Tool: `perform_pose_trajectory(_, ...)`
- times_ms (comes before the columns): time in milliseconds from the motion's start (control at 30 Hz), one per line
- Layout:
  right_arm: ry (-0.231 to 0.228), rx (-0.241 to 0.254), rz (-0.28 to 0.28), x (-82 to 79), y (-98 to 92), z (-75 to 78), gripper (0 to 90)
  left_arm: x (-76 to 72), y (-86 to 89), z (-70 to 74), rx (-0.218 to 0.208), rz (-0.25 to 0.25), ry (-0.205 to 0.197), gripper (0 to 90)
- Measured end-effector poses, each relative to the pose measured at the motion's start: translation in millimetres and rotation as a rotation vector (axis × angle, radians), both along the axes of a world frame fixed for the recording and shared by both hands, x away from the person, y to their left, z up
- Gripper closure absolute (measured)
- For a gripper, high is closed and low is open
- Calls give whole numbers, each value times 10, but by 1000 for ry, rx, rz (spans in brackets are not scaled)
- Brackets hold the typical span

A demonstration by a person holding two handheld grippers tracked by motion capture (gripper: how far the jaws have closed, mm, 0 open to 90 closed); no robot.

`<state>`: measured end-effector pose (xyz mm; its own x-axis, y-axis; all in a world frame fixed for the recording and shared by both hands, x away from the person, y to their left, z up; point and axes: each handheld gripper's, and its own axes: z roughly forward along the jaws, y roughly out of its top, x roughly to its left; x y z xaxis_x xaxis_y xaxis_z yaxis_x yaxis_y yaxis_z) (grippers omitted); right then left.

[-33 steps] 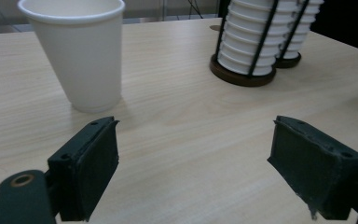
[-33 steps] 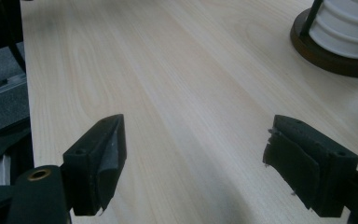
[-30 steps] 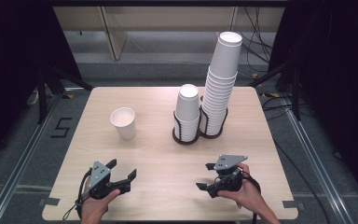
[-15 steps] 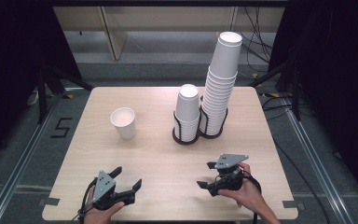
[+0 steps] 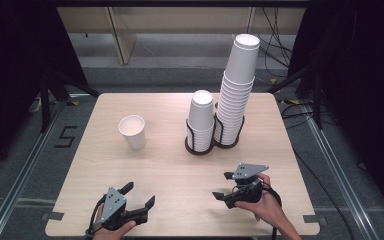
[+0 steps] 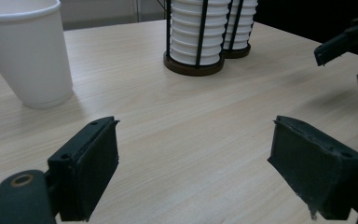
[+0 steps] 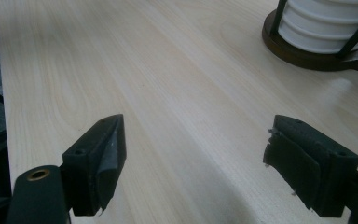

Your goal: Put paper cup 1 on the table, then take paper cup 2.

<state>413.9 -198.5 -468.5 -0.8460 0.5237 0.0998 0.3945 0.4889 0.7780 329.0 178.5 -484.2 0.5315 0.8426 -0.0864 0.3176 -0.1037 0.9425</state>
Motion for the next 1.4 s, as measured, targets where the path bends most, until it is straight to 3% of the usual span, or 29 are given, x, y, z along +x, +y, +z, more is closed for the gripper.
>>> perform_pose_trajectory(167,-1,-1,-21,1,-19,3,200,-4,-30,-5,7,-15,1,146)
perform_pose_trajectory(267,-29,20,-43,21,-65,62,200,-4,-30,-8,30,-17,8,146)
perform_pose_trajectory(367,-53,49,-85,54,-112,159,199,11,-21,-17,24,-13,10,146)
perform_pose_trajectory(467,-91,77,-137,109,-193,307,199,20,-26,-26,21,-20,10,146)
perform_pose_trajectory(633,-108,143,-254,194,-342,607,195,29,-41,-33,36,-25,20,146)
perform_pose_trajectory(667,-108,143,-254,194,-342,607,195,44,-50,-50,28,-33,13,146)
perform_pose_trajectory(733,-160,173,-274,270,-398,732,193,47,-45,-52,45,-33,26,146)
perform_pose_trajectory(767,-190,161,-285,303,-435,801,193,57,-51,-62,34,-36,21,146)
perform_pose_trajectory(1033,-265,198,-339,535,-579,1224,175,93,-35,-78,47,-37,29,146)
perform_pose_trajectory(1167,-239,258,-364,661,-622,1435,163,97,-56,-82,48,-57,25,146)
perform_pose_trajectory(1267,-273,261,-392,778,-645,1611,158,93,-62,-82,50,-53,27,146)
perform_pose_trajectory(1400,-271,270,-405,909,-609,1800,158,94,-53,-81,53,-52,31,146)
